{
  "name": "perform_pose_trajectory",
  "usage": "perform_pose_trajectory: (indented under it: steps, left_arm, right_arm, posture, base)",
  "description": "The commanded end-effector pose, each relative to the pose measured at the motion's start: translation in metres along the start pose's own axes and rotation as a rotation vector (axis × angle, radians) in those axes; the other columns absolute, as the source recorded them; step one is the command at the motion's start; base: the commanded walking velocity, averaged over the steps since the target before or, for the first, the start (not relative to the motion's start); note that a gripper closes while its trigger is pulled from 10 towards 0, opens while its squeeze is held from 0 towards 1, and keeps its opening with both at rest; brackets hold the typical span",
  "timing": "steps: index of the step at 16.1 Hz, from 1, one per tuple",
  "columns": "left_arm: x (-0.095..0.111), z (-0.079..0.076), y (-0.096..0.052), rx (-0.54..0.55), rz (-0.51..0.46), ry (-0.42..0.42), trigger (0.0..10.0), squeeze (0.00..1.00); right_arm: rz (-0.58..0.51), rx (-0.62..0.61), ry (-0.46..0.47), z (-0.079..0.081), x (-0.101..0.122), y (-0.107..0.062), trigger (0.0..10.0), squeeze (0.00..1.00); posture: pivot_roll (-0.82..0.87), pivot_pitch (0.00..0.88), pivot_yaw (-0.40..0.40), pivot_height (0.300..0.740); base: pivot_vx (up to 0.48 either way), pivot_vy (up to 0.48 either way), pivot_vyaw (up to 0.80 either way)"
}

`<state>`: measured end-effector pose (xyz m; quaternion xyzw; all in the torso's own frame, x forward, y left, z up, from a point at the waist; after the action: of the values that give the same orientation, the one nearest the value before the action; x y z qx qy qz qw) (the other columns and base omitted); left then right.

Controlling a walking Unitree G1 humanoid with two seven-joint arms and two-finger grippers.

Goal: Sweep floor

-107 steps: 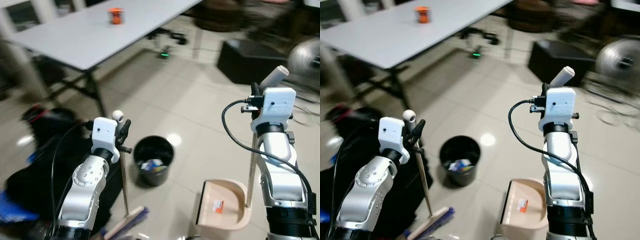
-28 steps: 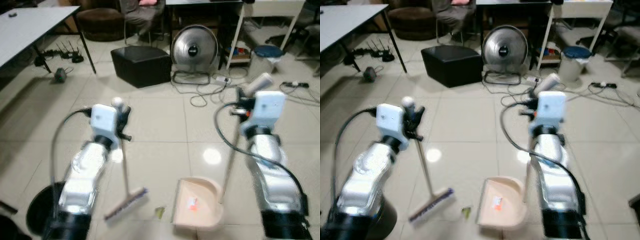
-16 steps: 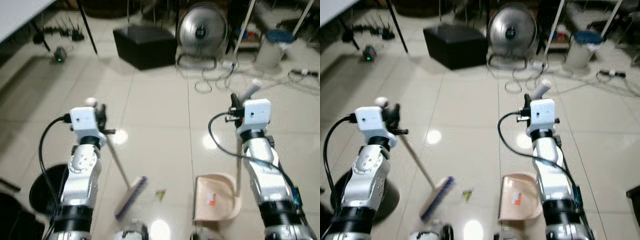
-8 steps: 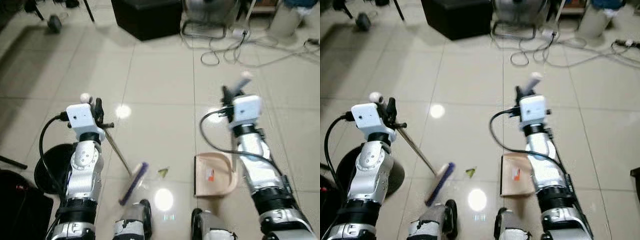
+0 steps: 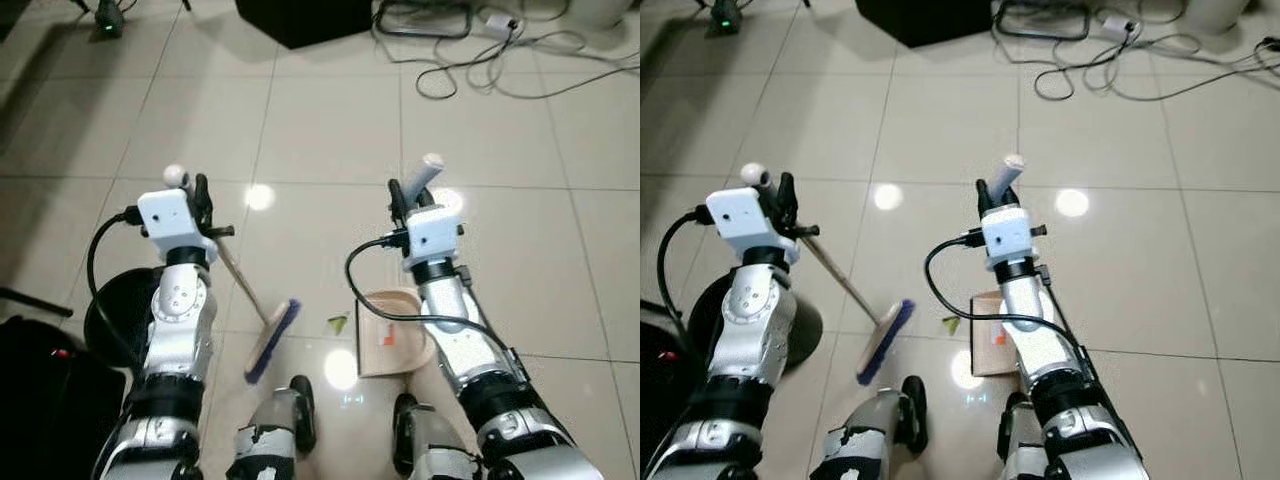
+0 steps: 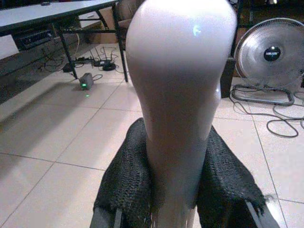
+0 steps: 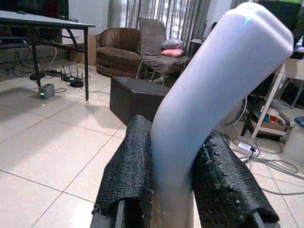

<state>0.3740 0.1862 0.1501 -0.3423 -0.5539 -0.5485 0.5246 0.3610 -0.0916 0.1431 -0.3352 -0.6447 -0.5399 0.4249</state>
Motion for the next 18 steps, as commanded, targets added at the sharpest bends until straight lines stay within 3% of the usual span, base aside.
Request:
perform_pose_trajectory:
  steps: [1, 7, 10, 13, 18]
  left_arm:
    - [-0.005, -0.006, -0.002, -0.014, 0.013, -0.001, 10.0, 0.0]
    - [-0.002, -0.046, 0.006, -0.099, 0.02, -0.051, 10.0, 0.0]
    - [0.002, -0.071, 0.008, -0.132, 0.053, -0.194, 10.0, 0.0]
    - [-0.001, -0.076, 0.003, -0.137, 0.088, -0.33, 10.0, 0.0]
    - [0.012, -0.061, 0.006, -0.146, 0.029, -0.393, 10.0, 0.0]
  right_arm:
    - [-0.002, 0.044, -0.016, 0.015, -0.004, -0.005, 10.0, 0.0]
    - [0.008, 0.069, -0.012, 0.035, -0.009, -0.01, 10.0, 0.0]
    - [0.004, 0.056, 0.031, 0.043, -0.008, -0.009, 10.0, 0.0]
    - [0.01, 0.035, 0.048, 0.04, -0.009, -0.006, 10.0, 0.0]
    - [0.02, 0.012, 0.05, 0.029, -0.011, -0.004, 10.0, 0.0]
  posture:
    - [0.22, 0.365, 0.136, 0.74]
    - [0.18, 0.356, 0.143, 0.74]
    - [0.17, 0.328, 0.145, 0.74]
    - [0.17, 0.306, 0.138, 0.74]
    - [0.17, 0.259, 0.127, 0.74]
  base:
    - [0.0, 0.0, 0.0]
    - [0.0, 0.0, 0.0]
    - [0.0, 0.0, 0.0]
    - [0.0, 0.0, 0.0]
    - [0.0, 0.0, 0.0]
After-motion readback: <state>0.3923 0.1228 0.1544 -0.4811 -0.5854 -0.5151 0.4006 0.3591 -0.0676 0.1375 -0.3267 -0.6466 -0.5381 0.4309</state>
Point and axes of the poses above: a point about 5 cm out from each wrist's last joint towards the gripper, its own y axis pointing out of the wrist towards the gripper, its own x axis along the axis of the wrist's last joint, z = x × y, the point moved 4 cm from there along y, pointing out of the wrist towards the gripper, and after that the axes turned 14 degrees about y, right-handed, at the moved point
